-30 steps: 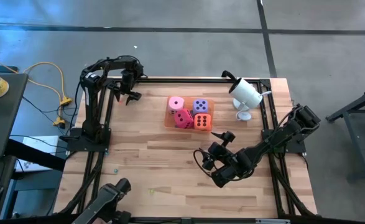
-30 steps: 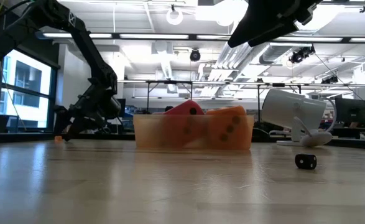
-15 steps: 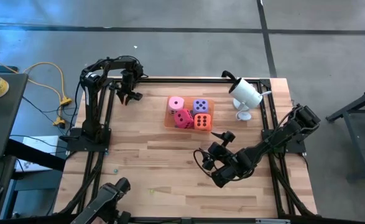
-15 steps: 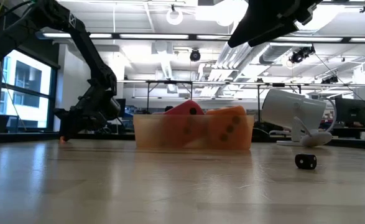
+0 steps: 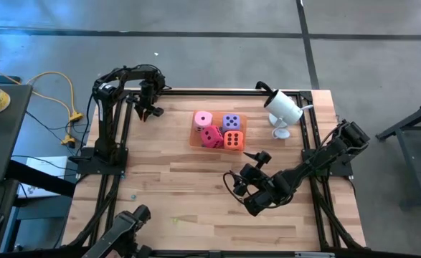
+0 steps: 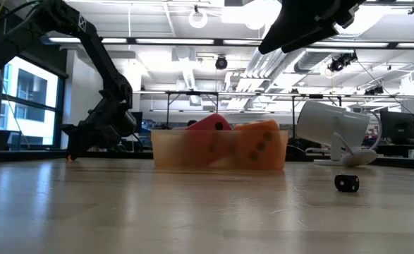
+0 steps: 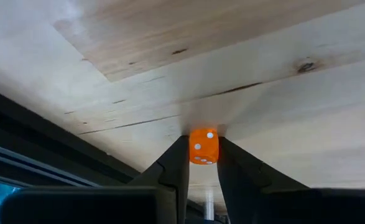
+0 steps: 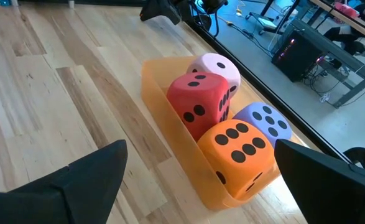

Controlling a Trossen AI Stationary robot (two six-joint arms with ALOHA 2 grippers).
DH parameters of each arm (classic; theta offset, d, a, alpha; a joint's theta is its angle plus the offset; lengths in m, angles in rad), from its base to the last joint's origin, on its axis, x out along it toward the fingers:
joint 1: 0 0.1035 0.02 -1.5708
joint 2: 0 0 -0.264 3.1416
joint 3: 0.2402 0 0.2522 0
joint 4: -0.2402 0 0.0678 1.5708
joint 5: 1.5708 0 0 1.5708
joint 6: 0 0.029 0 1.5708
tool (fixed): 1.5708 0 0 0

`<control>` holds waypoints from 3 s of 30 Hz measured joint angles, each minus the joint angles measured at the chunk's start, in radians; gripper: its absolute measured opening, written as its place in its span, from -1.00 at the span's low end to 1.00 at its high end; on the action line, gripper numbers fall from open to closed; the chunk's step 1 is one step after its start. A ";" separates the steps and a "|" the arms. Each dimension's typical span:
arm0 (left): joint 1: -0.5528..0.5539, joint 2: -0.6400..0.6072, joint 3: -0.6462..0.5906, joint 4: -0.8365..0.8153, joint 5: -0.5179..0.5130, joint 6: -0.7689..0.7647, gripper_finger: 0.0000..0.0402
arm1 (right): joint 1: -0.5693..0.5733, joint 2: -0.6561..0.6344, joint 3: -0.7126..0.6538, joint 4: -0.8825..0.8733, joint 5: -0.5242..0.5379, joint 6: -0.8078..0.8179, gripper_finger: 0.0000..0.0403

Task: Pick & Place Dice
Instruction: Put the small orange die into the orange bin, then put the small black die into the orange bin

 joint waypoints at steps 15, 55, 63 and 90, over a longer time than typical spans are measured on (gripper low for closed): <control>-0.009 -0.144 -0.001 0.025 0.067 0.072 -0.67 | 0.000 0.000 0.000 0.000 0.001 -0.012 0.97; -0.761 -0.343 -0.001 0.509 0.180 0.242 -0.19 | 0.000 0.000 0.000 0.034 0.002 -0.027 0.97; -0.817 -0.466 -0.001 0.511 0.176 0.253 -0.15 | -0.001 0.000 0.000 0.051 -0.006 -0.058 0.97; -1.249 -1.246 -0.551 0.802 0.077 -0.223 -0.15 | 0.037 0.027 0.002 0.296 -0.657 0.041 0.97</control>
